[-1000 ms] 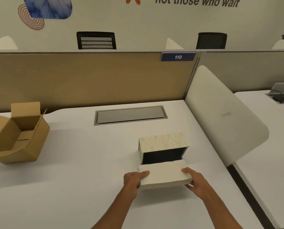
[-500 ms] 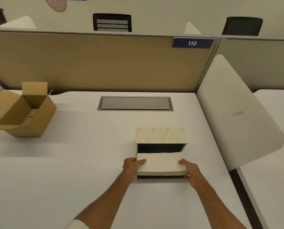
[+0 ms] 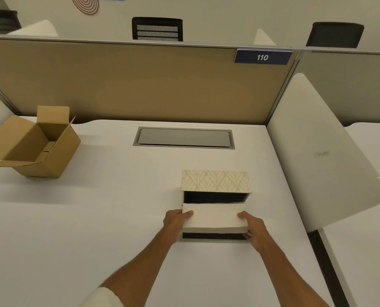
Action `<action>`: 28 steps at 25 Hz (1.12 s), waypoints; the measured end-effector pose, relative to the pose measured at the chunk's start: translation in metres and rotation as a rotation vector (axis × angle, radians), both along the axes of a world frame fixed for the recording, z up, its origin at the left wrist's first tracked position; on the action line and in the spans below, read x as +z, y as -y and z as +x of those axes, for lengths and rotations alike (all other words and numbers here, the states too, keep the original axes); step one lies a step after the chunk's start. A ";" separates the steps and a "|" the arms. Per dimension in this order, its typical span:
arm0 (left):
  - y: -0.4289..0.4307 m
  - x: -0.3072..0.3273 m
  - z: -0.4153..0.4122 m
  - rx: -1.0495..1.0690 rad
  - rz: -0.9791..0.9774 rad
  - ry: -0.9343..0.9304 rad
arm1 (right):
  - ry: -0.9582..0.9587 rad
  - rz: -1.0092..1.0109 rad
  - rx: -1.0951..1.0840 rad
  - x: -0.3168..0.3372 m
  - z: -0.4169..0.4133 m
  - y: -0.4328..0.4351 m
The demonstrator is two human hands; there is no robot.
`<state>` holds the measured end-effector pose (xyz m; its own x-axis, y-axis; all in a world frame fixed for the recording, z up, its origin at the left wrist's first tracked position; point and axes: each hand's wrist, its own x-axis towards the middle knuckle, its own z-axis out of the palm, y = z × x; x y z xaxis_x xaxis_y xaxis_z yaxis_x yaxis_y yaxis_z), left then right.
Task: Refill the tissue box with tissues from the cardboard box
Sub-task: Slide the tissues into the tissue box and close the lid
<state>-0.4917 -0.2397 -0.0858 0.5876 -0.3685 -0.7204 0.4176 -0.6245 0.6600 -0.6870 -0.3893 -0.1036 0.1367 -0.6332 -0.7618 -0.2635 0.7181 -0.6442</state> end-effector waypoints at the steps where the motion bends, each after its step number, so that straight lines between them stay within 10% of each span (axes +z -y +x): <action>1: 0.001 0.000 -0.001 -0.007 0.003 0.011 | -0.006 -0.003 0.002 0.000 0.000 0.000; 28: 0.008 0.001 -0.010 -0.072 0.005 0.107 | -0.192 -0.165 0.107 -0.018 -0.003 0.001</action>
